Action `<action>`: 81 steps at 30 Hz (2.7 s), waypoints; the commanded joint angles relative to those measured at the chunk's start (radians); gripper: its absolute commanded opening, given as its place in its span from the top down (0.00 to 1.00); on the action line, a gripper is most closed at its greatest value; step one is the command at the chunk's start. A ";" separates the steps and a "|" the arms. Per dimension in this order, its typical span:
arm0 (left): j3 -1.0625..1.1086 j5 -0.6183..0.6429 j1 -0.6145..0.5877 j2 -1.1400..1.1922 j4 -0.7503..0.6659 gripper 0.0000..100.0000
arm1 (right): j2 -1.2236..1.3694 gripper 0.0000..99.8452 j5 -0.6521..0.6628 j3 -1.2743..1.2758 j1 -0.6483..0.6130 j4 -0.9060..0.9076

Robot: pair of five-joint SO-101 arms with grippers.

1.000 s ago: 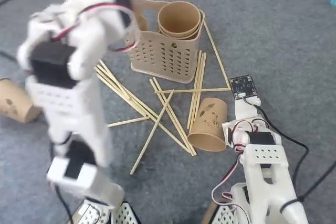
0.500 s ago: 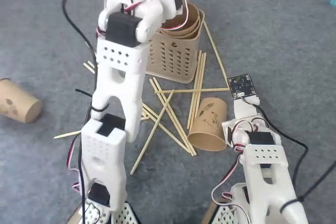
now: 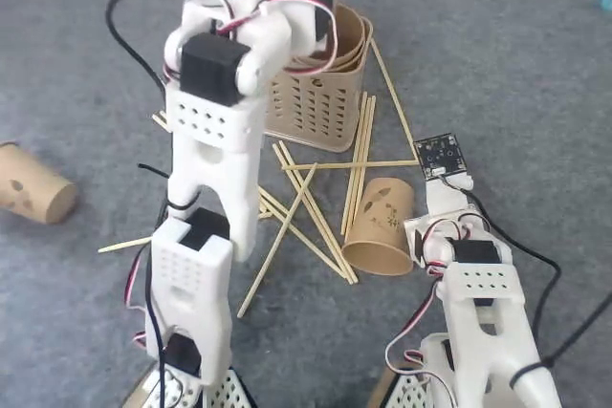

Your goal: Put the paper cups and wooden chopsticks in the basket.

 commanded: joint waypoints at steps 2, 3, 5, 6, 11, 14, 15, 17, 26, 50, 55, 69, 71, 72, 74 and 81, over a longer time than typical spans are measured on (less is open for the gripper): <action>-0.042 -0.011 0.072 -0.025 0.021 0.99 | -0.019 0.99 0.015 0.000 -0.002 -0.018; -0.042 -0.023 0.078 -0.020 0.021 0.99 | -0.019 0.99 0.015 0.000 -0.002 -0.016; -0.038 -0.043 0.080 -0.014 0.020 0.99 | -0.019 0.99 0.015 0.000 -0.002 -0.016; -0.021 -0.046 0.075 -0.012 0.014 0.99 | -0.019 0.99 0.015 0.000 -0.002 -0.016; 0.013 -0.051 0.021 0.009 -0.041 0.99 | -0.019 0.99 0.015 0.000 -0.002 -0.015; 0.025 -0.063 0.006 0.026 -0.038 0.99 | -0.019 0.99 0.015 0.000 -0.002 -0.016; 0.028 -0.086 0.006 0.031 -0.034 0.99 | -0.019 0.99 0.015 0.000 -0.002 -0.018; 0.028 -0.153 0.009 0.041 -0.006 0.99 | -0.019 0.99 0.017 0.000 -0.002 -0.018; 0.010 -0.238 0.009 0.023 0.095 0.80 | -0.019 0.99 0.017 0.000 -0.002 -0.018; 0.687 -0.121 -0.480 -0.760 0.110 0.84 | -0.019 0.99 0.015 0.000 -0.002 -0.013; 1.092 -0.118 -0.735 -0.890 0.018 0.84 | -0.019 0.99 0.012 0.000 -0.001 -0.010; 2.282 -0.199 -0.956 -1.418 -0.470 0.84 | -0.030 0.99 0.011 0.011 0.002 0.036; 2.428 -0.199 -0.954 -1.467 -0.551 0.84 | -0.031 0.99 0.011 0.006 0.005 0.062; 2.493 -0.199 -0.953 -1.479 -0.601 0.84 | -0.031 0.99 0.011 -0.003 0.005 0.076; 2.608 -0.206 -0.953 -1.484 -0.713 0.84 | -0.031 0.99 0.015 -0.038 0.005 0.143; 2.773 -0.244 -0.936 -1.487 -0.902 0.84 | -0.105 0.99 0.040 -0.255 0.013 0.478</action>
